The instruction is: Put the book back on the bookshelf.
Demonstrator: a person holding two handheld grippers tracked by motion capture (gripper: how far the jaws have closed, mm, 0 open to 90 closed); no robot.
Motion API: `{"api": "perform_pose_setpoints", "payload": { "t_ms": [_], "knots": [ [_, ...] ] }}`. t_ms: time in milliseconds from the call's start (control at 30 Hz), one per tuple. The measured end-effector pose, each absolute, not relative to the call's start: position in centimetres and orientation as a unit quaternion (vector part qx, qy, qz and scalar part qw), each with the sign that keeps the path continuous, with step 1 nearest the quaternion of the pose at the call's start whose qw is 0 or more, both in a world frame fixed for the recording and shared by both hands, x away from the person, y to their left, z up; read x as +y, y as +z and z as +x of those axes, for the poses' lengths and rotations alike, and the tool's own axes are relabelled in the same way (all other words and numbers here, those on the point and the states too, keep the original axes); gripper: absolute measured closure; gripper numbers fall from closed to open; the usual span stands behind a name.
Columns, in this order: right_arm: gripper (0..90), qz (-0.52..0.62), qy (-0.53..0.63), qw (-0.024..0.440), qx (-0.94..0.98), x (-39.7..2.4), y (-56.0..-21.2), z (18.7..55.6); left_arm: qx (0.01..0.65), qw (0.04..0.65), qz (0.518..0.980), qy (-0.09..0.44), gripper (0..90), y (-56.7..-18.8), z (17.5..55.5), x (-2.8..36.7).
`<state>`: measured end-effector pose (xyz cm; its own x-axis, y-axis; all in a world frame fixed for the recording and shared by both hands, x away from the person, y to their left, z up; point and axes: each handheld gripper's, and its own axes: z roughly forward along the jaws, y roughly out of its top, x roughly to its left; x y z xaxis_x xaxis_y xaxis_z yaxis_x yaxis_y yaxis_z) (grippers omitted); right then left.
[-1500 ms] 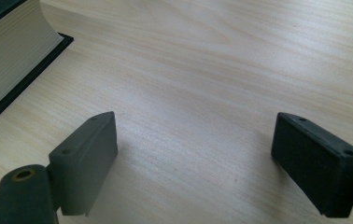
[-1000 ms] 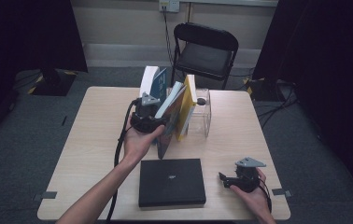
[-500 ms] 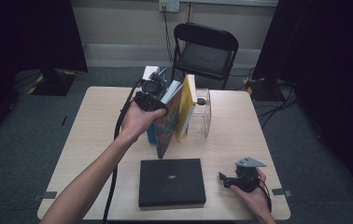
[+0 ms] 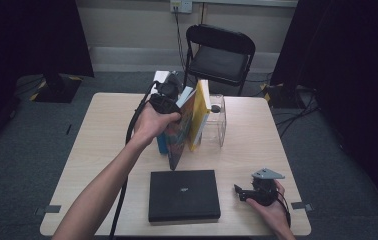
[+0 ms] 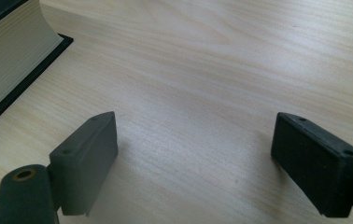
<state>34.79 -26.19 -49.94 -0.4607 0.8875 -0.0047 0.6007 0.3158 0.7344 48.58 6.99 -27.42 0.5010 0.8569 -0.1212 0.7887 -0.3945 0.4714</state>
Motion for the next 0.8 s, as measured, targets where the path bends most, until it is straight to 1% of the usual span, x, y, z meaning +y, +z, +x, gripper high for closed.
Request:
{"api": "perform_pose_setpoints", "payload": {
  "t_ms": [333, 800],
  "knots": [
    [14.5, 0.475, 0.342, 0.210, 0.783, -26.2, -49.9, 34.8, 0.512, 0.257, 0.816, 0.076, 74.1, -27.5, 49.0, 6.9],
    [14.6, 0.475, 0.342, 0.209, 0.784, -26.2, -49.9, 34.8, 0.541, 0.272, 0.792, 0.080, 74.1, -26.8, 51.7, 6.4]
  ]
}}
